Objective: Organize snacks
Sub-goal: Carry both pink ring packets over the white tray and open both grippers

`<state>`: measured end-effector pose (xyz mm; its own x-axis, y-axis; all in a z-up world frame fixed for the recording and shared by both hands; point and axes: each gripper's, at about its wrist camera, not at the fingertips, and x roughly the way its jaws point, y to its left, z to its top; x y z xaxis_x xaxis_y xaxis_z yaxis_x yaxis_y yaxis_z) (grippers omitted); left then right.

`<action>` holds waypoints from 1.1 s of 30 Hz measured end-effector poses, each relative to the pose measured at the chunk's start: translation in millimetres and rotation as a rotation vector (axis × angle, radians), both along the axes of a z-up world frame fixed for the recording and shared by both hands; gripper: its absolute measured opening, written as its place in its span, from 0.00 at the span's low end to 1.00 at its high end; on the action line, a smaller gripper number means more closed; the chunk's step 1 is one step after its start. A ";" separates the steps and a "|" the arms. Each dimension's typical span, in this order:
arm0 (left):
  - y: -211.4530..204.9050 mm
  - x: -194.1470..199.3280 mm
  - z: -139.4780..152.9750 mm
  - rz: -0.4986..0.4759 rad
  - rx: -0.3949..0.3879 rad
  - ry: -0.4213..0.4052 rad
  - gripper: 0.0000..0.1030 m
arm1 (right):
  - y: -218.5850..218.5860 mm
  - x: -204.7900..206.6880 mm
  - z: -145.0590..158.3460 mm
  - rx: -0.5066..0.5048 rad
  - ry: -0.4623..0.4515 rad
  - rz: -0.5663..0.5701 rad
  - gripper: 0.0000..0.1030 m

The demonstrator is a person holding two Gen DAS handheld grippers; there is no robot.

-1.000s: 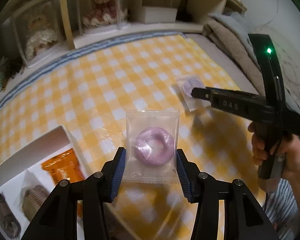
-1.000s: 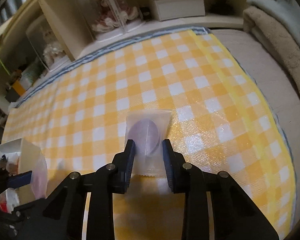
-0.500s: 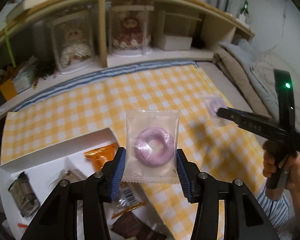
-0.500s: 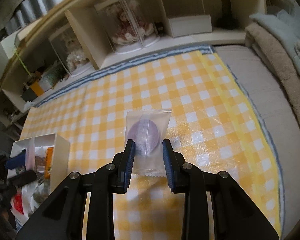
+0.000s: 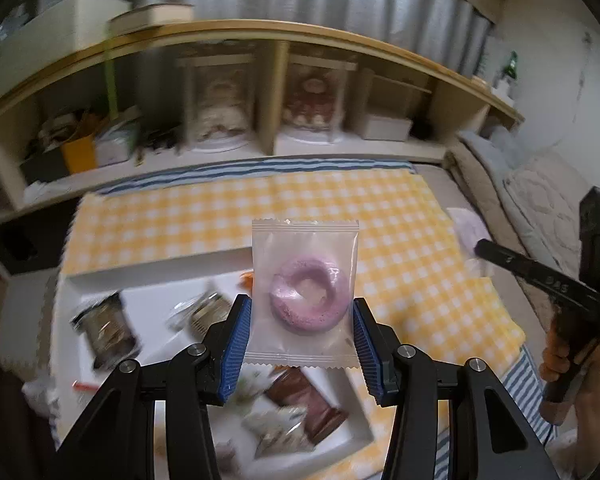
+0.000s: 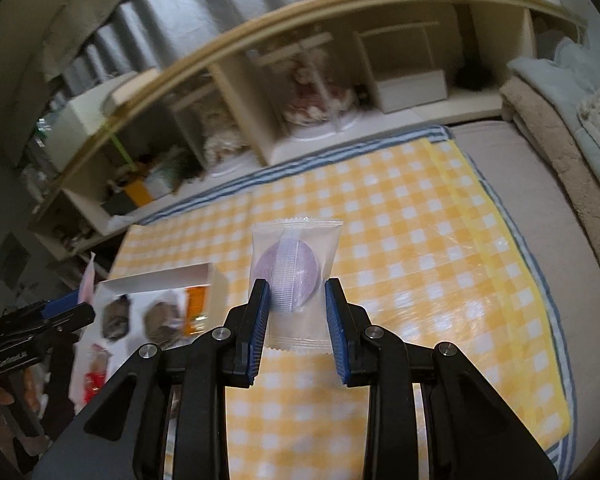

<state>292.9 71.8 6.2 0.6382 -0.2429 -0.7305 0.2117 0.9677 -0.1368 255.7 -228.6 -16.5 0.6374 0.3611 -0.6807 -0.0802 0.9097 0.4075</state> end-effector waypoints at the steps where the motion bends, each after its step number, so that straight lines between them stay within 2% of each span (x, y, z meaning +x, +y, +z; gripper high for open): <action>1: 9.9 -10.5 2.2 0.017 0.007 0.002 0.47 | 6.2 -3.7 4.5 0.006 -0.010 0.012 0.28; 4: 29.6 -30.4 5.2 0.056 0.011 0.009 0.47 | 24.0 -12.3 15.8 0.020 -0.034 0.048 0.28; 9: 76.4 -58.7 1.2 0.161 -0.054 0.018 0.47 | 60.8 -20.7 28.8 0.043 -0.057 0.116 0.28; 12: 101.0 -59.5 -11.9 0.218 -0.099 0.060 0.47 | 86.5 -19.7 29.6 0.050 -0.051 0.159 0.28; 16: 122.7 -61.1 -20.6 0.246 -0.107 0.106 0.47 | 125.3 -12.4 25.9 0.057 -0.029 0.209 0.28; 19: 131.1 -54.0 -31.5 0.245 -0.124 0.157 0.47 | 156.7 -1.1 19.5 0.079 -0.002 0.247 0.28; 24: 126.9 -33.3 -53.9 0.211 -0.099 0.255 0.47 | 208.4 22.2 3.2 0.118 0.066 0.305 0.28; 33: 154.4 -11.3 -81.8 0.250 -0.120 0.343 0.47 | 279.6 60.7 -42.2 0.162 0.207 0.358 0.28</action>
